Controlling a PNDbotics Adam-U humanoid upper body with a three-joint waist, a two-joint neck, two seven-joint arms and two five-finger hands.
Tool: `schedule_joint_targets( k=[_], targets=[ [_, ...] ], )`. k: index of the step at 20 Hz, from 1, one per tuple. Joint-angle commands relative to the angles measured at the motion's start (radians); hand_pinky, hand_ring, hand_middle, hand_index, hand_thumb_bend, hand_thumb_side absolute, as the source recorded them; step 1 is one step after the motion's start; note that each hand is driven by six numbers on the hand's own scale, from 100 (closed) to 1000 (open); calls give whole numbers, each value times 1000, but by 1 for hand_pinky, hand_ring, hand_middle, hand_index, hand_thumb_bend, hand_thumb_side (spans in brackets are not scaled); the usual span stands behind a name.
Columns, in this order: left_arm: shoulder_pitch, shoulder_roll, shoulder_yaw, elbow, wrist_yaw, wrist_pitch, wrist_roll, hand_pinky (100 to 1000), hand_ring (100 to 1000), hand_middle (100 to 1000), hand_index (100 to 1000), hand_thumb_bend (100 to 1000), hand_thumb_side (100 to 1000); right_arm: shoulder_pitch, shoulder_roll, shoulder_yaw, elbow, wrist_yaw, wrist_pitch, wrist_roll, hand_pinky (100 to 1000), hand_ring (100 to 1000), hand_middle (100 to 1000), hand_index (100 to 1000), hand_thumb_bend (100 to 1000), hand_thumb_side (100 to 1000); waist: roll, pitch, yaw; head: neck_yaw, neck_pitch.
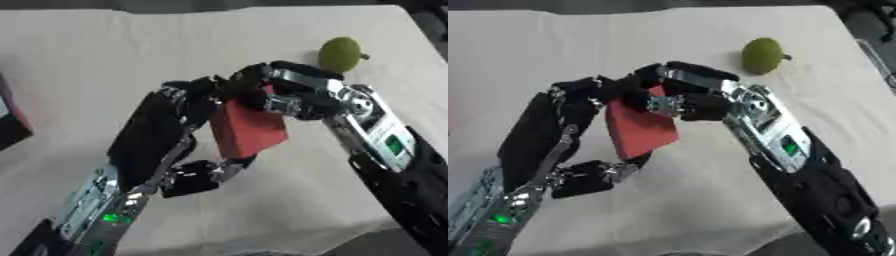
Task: Pick up the objects with one hand, pass them to the other hand, and then place them into the box on the other side of the table.
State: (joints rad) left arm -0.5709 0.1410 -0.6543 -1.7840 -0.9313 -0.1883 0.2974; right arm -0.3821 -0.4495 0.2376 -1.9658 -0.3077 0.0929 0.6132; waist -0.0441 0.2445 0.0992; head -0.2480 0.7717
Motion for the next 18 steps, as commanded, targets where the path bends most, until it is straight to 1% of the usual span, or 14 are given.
schedule_joint_targets(
  k=[1,8,12,14,16,18],
  targets=[
    [3,35,67,24,-12,21,13,365,100,305,856,100,100,-2,-6,-14,-34,-65,14,-64,929,674,887,878,140,916,1,-20,-2,1,-2],
    [23,36,77,19,-19,26,36,362,100,303,854,100,100,-3,-2,-43,-34,-142,48,-332,931,673,894,887,126,925,-1,-20,-1,7,-2],
    [28,34,77,22,-22,24,43,362,100,301,853,100,100,-3,3,-51,-34,-184,69,-439,940,685,906,896,119,941,-2,-19,0,8,-2],
    [32,34,80,27,-26,25,46,364,100,301,853,100,100,-4,7,-62,-34,-207,78,-499,937,682,905,896,119,935,-2,-19,0,10,-2],
    [37,38,87,35,-31,29,52,367,100,301,853,100,100,-7,10,-76,-34,-227,73,-547,931,677,897,891,116,909,-1,-19,-1,13,-2],
    [44,49,100,47,-40,37,60,364,100,301,853,100,100,-12,13,-100,-34,-249,51,-587,925,674,886,885,119,881,0,-21,-3,24,-2]
  ],
)
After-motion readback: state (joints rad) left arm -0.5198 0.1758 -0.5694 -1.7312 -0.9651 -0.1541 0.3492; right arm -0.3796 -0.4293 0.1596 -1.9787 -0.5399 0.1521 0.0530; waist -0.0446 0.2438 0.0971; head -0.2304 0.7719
